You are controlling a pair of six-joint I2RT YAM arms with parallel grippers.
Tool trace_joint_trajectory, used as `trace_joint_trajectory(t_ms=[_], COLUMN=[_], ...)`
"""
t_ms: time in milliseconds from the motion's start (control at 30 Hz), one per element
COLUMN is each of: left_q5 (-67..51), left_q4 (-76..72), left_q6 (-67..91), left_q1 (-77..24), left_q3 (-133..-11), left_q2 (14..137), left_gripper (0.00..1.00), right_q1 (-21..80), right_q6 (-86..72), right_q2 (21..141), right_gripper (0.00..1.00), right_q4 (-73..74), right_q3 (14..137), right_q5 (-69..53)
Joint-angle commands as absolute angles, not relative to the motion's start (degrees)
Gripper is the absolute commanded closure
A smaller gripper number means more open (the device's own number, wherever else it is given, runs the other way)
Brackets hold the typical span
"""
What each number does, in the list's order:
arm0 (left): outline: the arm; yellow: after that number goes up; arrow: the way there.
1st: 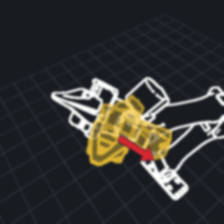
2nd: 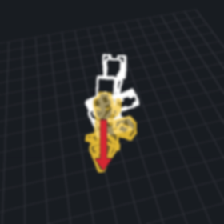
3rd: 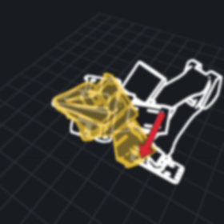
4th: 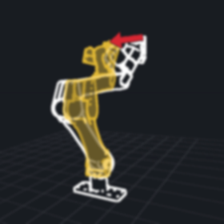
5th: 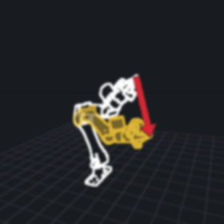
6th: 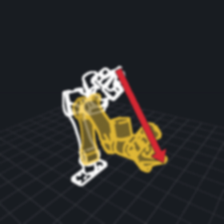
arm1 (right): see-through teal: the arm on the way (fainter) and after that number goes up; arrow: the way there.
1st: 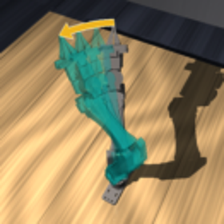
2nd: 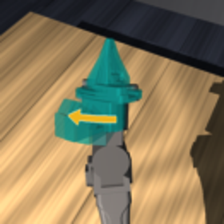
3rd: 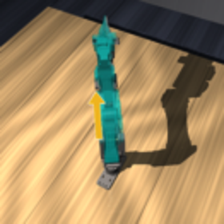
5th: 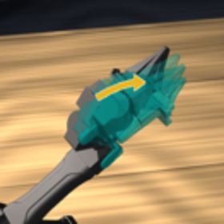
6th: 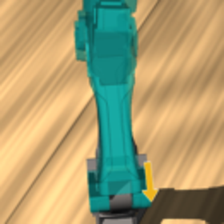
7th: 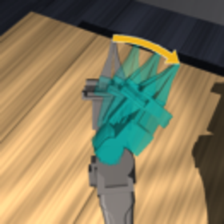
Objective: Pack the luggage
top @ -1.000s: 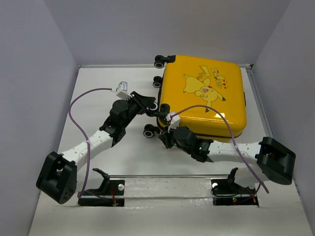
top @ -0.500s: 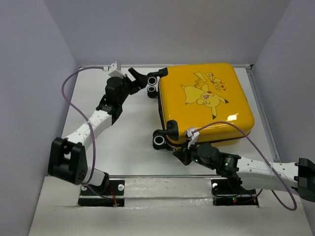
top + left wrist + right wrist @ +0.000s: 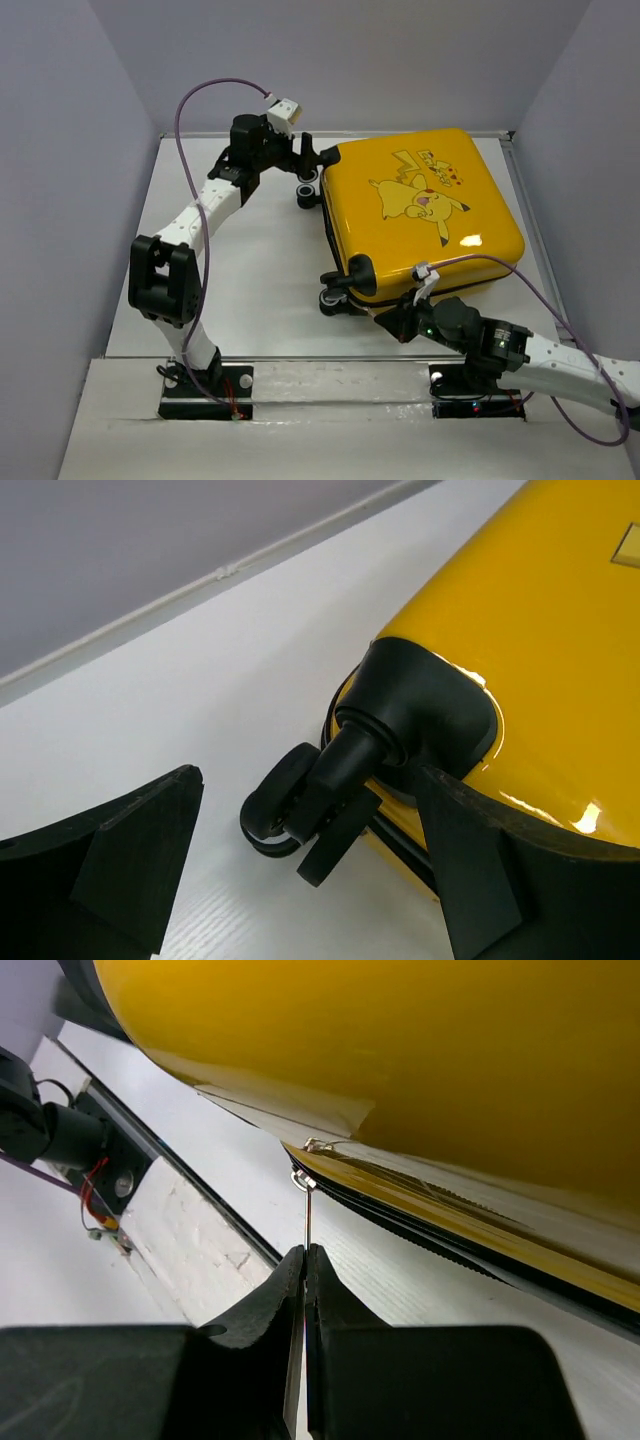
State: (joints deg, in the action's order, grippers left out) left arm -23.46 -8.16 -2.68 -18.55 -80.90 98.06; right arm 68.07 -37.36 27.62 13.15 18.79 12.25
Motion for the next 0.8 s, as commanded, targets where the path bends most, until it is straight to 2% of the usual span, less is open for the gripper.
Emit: trace_joint_trajectory(t_ms=[0,67,133,233,267,333,400,567,667,733,767], left_q5=[-29.35,-29.53,-29.97,-30.76,-30.85,-28.84,-27.69,-24.0,-22.51,-20.4,-19.69], left_q4=[-1.42,2.89,5.52,8.69,9.05,10.28,10.37,11.86,12.83,12.48,12.31], left_q6=[-13.35,-14.85,-16.96,-17.31,-17.31,-17.75,-18.36,-19.68,-20.3,-20.83,-21.27], left_q1=[-18.02,-17.93,-18.02,-18.02,-18.1,-18.72,-19.94,-22.41,-23.11,-23.47,-23.38], left_q3=[-85.6,-89.18,-91.66,-95.53,-97.02,-97.99,-98.0,-99.66,-100.11,-98.62,-98.18], left_q2=[98.96,101.33,103.26,107.13,107.57,108.71,108.98,111.61,113.03,113.03,112.94], left_gripper=[0.01,0.01,0.05,0.21,0.3,0.41,0.44,0.61,0.58,0.48,0.37], right_q1=[68.64,68.64,68.64,68.64,68.64,68.64,68.64,68.64,68.64,68.64,68.64], right_q6=[-40.25,-40.43,-40.52,-40.6,-40.61,-40.69,-40.69,-40.96,-41.57,-41.84,-41.84], right_q2=[22.86,23.03,23.55,24.61,24.87,24.87,24.52,24.35,23.38,22.33,22.15], right_gripper=[0.93,0.93,0.93,0.93,0.93,0.93,0.93,0.93,0.93,0.93,0.93], right_q4=[19.51,19.69,19.77,19.77,19.78,19.78,19.78,20.12,20.65,20.83,20.83], right_q3=[19.69,19.77,20.04,20.21,20.3,20.21,20.21,20.21,20.13,20.04,19.95], right_q5=[13.36,13.71,14.06,14.68,14.85,15.03,15.12,15.64,16.26,16.43,16.52])
